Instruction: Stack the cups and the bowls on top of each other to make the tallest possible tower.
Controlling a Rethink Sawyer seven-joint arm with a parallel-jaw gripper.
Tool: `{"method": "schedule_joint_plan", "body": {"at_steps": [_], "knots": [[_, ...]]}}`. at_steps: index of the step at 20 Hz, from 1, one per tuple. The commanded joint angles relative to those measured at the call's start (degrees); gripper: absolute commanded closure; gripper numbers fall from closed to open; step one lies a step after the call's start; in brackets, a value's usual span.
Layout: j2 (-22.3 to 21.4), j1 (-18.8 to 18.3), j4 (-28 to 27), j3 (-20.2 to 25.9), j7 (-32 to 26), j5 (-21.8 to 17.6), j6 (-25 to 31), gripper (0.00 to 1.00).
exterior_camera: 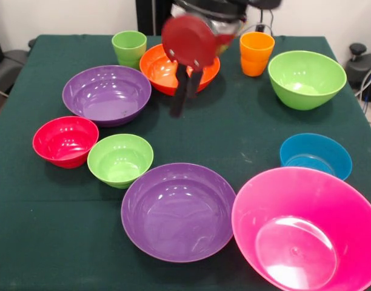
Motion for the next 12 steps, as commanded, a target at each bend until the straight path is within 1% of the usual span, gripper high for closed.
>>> {"method": "schedule_joint_plan", "body": {"at_steps": [1, 5, 7, 10, 12], "knots": [[9.98, 0.31, -13.68, 7.25, -2.16, -2.11, 10.39, 0.0], [13.47, 0.33, -19.43, 6.07, -0.66, -0.97, 12.69, 0.0], [14.56, 0.61, -21.31, 5.5, 0.29, -0.42, 13.75, 0.0], [14.61, 0.83, -22.07, 5.21, 0.01, -0.1, 14.97, 0.0], [14.26, 0.92, -21.4, 5.59, -0.73, -0.08, 14.57, 0.0]]}}
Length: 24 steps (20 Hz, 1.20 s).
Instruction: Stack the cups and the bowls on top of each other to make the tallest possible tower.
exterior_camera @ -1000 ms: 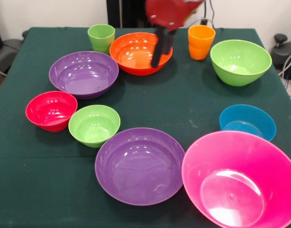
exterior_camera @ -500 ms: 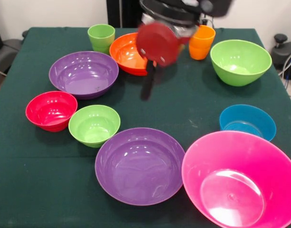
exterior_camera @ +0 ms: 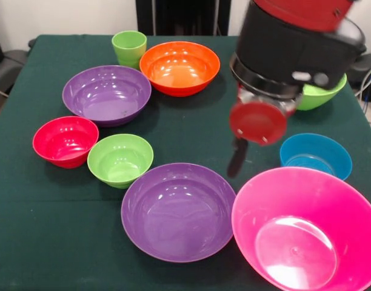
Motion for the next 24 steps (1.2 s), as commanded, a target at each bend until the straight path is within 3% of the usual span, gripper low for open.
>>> {"method": "schedule_joint_plan", "body": {"at_steps": [1, 5, 11, 13, 19, 24], "knots": [[3.43, 0.41, -5.38, 5.64, -1.16, -0.27, 6.86, 0.0], [1.75, 1.08, -1.72, 6.82, -2.61, -0.54, 4.28, 0.0], [1.5, 1.58, -1.54, 7.37, -5.19, -1.19, 3.92, 0.0], [1.53, 1.6, -1.59, 7.95, -7.64, -1.76, 3.63, 0.0], [1.3, 0.55, -1.45, 10.3, -25.2, -7.05, 2.34, 0.0], [-0.75, 1.1, 3.58, 11.92, -28.34, -9.2, -0.16, 0.0]]}}
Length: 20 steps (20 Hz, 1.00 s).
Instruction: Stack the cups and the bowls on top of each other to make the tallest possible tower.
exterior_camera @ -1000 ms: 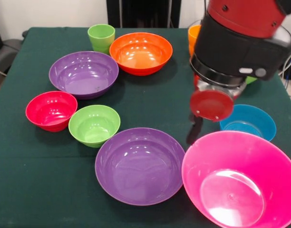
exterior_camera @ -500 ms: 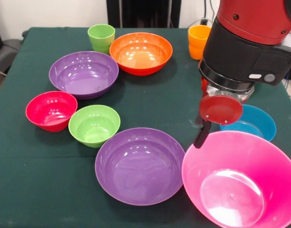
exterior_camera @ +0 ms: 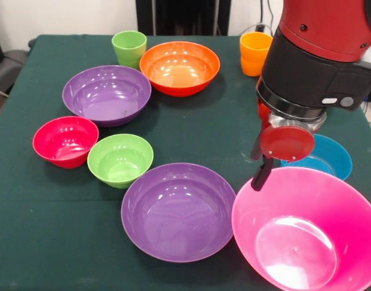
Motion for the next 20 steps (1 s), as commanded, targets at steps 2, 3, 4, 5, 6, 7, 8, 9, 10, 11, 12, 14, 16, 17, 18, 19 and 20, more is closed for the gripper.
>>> {"method": "schedule_joint_plan", "body": {"at_steps": [2, 3, 4, 5, 6, 7, 8, 9, 10, 11, 12, 14, 16, 17, 18, 19, 20], "knots": [[-3.08, 0.47, 6.78, 10.12, -23.43, -7.29, -1.74, 0.0], [-3.28, 0.52, 7.21, 10.33, -23.12, -7.42, -2.03, 0.0], [-3.83, -0.05, 8.75, 11.94, -25.21, -7.32, -3.27, 0.0], [-4.24, -0.28, 9.76, 12.33, -25.68, -7.39, -3.75, 0.0], [-4.77, -0.29, 10.85, 12.73, -26.53, -7.57, -4.28, 0.0], [-4.95, -0.59, 11.35, 13.17, -26.54, -7.28, -4.33, 0.0], [-5.21, -0.6, 11.85, 13.34, -26.67, -7.38, -4.68, 0.0], [-5.45, -0.79, 11.81, 13.45, -27.22, -7.63, -4.78, 0.0], [-5.76, -0.94, 12.36, 13.89, -27.92, -7.75, -5.27, 0.0], [-5.54, -1.19, 11.54, 13.96, -28.38, -7.85, -4.85, 0.0], [-5.56, -1.46, 11.55, 14.37, -29.1, -7.95, -5.19, 0.0], [-5.61, -1.91, 11.67, 15.12, -30.48, -8.18, -5.9, 0.0], [-5.51, -2.21, 11.87, 15.67, -31.17, -8.38, -6.53, 0.0], [-5.2, -2.3, 11.66, 15.96, -31.08, -8.43, -6.83, 0.0], [-5.11, -2.32, 11.82, 16.26, -30.73, -8.41, -7.23, 0.0], [-4.98, -2.44, 11.51, 16.56, -30.68, -8.34, -7.08, 0.0], [-4.84, -2.56, 11.21, 16.87, -30.64, -8.26, -6.93, 0.0]]}}
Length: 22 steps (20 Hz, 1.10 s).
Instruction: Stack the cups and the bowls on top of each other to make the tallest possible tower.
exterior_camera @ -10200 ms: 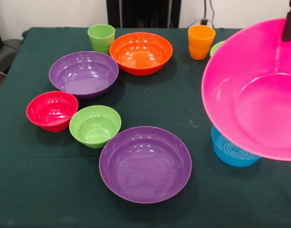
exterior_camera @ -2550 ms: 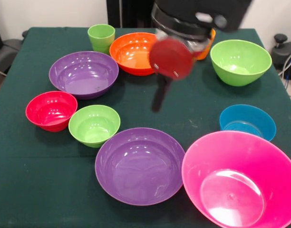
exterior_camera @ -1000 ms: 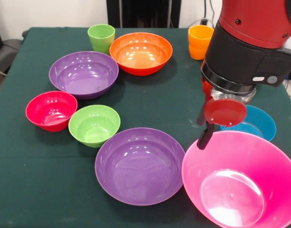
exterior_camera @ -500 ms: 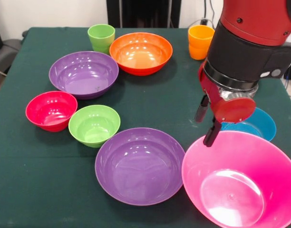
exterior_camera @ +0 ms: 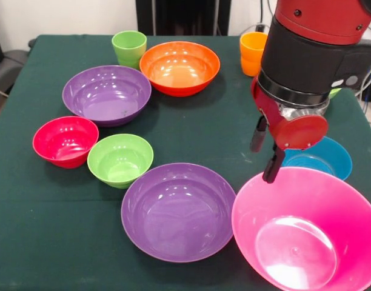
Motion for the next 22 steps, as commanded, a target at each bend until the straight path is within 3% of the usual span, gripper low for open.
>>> {"method": "schedule_joint_plan", "body": {"at_steps": [1, 14, 22], "knots": [[0.59, -1.82, 4.53, 9.9, -15.38, -4.99, -2.94, 0.0], [0.48, -2.96, 4.44, 12.8, -17.43, -6.19, -4.27, 0.0], [2.97, -4.44, 0.73, 14.7, -21.33, -7.42, -3.76, 0.0]]}}
